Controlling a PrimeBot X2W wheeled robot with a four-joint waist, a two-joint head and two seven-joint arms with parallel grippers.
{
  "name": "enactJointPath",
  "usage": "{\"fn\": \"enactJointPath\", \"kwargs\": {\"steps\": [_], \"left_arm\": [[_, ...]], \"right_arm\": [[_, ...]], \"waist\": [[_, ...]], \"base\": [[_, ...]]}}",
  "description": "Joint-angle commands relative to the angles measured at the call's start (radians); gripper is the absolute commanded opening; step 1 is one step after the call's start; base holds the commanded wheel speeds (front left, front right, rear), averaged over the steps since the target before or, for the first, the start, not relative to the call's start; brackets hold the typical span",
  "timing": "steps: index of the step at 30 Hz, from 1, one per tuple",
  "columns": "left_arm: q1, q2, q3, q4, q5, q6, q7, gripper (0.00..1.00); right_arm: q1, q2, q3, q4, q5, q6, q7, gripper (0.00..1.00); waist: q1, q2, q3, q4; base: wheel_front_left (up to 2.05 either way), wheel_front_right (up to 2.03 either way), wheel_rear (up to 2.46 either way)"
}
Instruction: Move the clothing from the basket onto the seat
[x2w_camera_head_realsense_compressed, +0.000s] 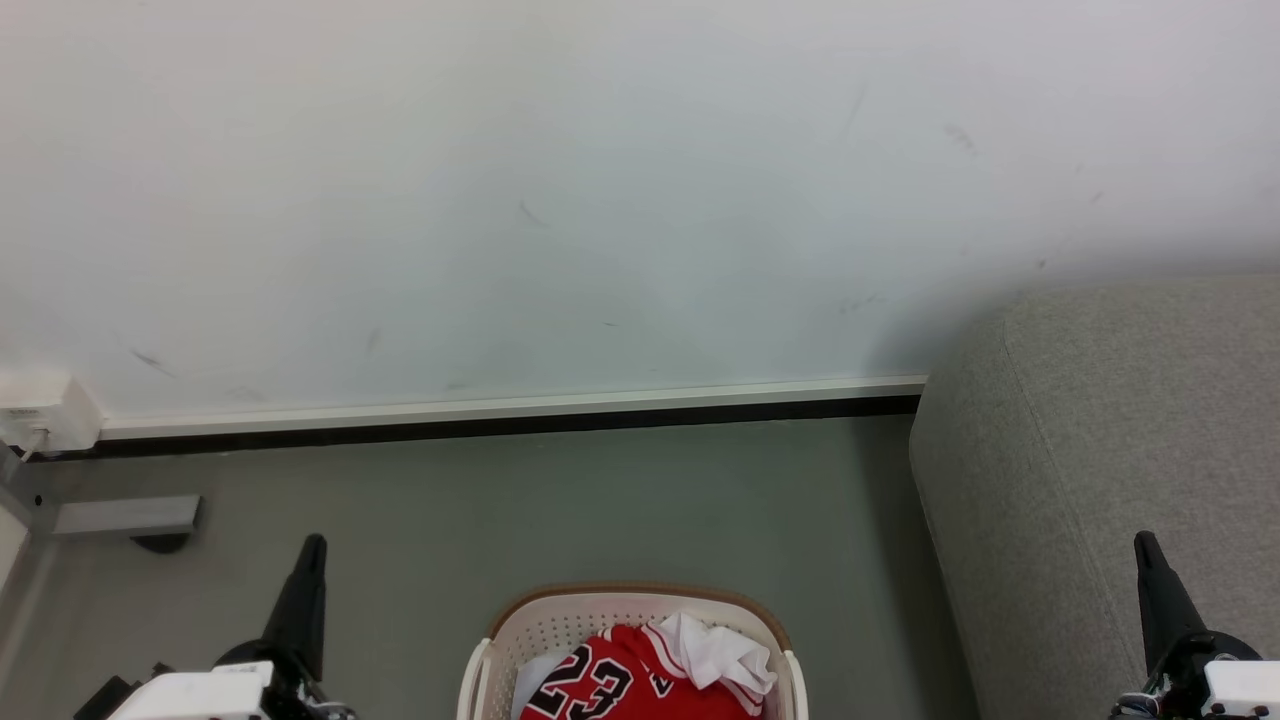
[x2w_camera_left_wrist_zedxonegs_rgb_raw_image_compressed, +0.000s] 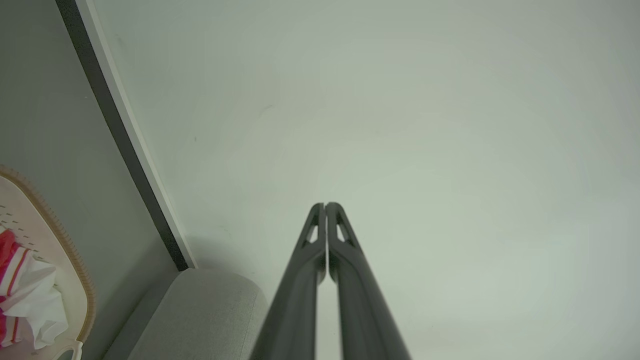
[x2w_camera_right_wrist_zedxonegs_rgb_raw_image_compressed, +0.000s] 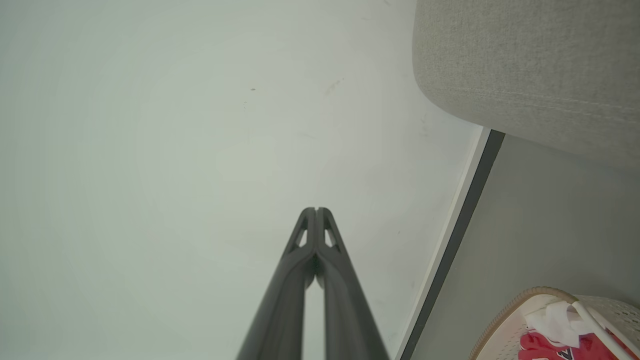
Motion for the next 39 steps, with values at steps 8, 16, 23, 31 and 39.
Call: {"fn": "enactJointPath", "kwargs": {"steps": [8,16,23,31,39], "left_arm": [[-0.007,0.007,0.001,-0.003,-0.015,-0.004,0.003,0.0],[-0.007,0.007,0.001,-0.003,-0.015,-0.004,0.003,0.0],[-0.007,0.007,0.001,-0.003,-0.015,-0.004,0.003,0.0],[-0.007,0.007,0.001,-0.003,-0.015,-0.004,0.003,0.0],[0.035,-0.011,-0.009,0.036,0.008,0.003,-0.016,1.0]], "right_arm": [[-0.012,-0.007,-0.003,-0.004,0.001,-0.002,0.003,0.0],[-0.012,-0.007,-0.003,-0.004,0.001,-0.002,0.003,0.0],[-0.012,-0.007,-0.003,-0.004,0.001,-0.002,0.003,0.0],[-0.012,-0.007,-0.003,-0.004,0.001,-0.002,0.003,0.0],[0.031,0.015,0.023,0.039,-0.008,0.0,-0.016,1.0]], "waist": [[0.0,0.0,0.0,0.0],[0.0,0.0,0.0,0.0],[0.0,0.0,0.0,0.0],[0.0,0.0,0.0,0.0],[0.0,0.0,0.0,0.001]], "base": [[0.0,0.0,0.0],[0.0,0.0,0.0],[0.0,0.0,0.0],[0.0,0.0,0.0],[0.0,0.0,0.0]]}}
